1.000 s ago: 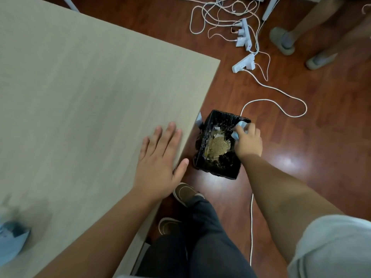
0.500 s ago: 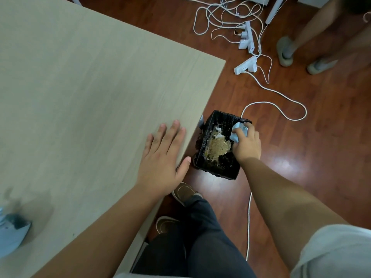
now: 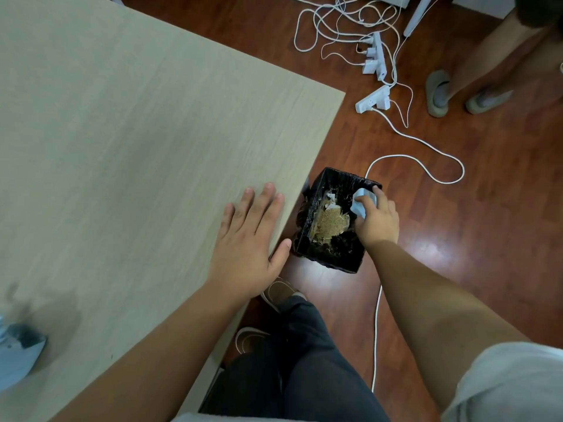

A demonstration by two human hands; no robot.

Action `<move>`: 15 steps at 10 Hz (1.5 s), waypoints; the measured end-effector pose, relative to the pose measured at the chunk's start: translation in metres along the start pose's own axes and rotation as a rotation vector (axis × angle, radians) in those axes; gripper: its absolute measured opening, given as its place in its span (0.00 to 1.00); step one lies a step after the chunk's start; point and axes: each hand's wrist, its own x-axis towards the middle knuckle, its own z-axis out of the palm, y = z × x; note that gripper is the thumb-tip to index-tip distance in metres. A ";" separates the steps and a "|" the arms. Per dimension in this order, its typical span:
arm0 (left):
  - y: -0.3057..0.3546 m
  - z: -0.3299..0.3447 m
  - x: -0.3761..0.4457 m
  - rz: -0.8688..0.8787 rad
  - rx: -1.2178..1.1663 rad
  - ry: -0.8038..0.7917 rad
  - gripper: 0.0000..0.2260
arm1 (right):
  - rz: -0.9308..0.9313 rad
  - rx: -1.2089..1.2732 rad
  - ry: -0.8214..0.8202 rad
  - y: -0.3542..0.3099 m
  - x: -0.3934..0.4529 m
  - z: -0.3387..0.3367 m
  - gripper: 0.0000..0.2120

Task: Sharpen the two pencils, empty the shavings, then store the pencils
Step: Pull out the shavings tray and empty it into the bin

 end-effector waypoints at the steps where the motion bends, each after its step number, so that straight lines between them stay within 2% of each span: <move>1: 0.000 0.000 0.000 0.000 -0.003 -0.001 0.32 | -0.014 0.007 0.014 0.000 -0.001 0.000 0.20; 4: 0.000 0.000 0.001 0.004 0.000 -0.002 0.32 | -0.035 0.002 0.011 -0.006 -0.002 -0.002 0.21; 5: 0.000 0.000 0.000 0.008 0.003 0.001 0.32 | -0.015 -0.018 0.055 -0.009 -0.004 -0.001 0.21; 6: 0.000 -0.001 0.000 0.011 0.003 0.000 0.32 | -0.040 -0.021 -0.005 -0.011 -0.006 0.000 0.22; 8: 0.001 0.000 0.000 0.016 0.013 0.005 0.32 | 0.034 0.027 0.071 -0.013 -0.008 0.002 0.22; 9: 0.000 0.000 0.001 0.015 0.010 0.008 0.32 | -0.004 0.027 0.024 -0.012 -0.007 0.003 0.22; 10: 0.000 0.001 0.001 0.016 0.012 0.007 0.32 | 0.002 -0.008 0.063 -0.011 -0.008 0.004 0.23; 13: -0.001 0.002 0.000 0.016 0.011 0.014 0.32 | -0.016 0.013 0.044 -0.004 -0.010 0.003 0.23; 14: -0.001 0.001 0.000 0.017 0.011 -0.006 0.32 | 0.012 0.110 0.133 -0.006 -0.013 0.000 0.22; 15: 0.003 -0.006 -0.002 -0.005 0.020 -0.019 0.31 | 0.139 0.487 0.245 -0.026 -0.016 -0.020 0.21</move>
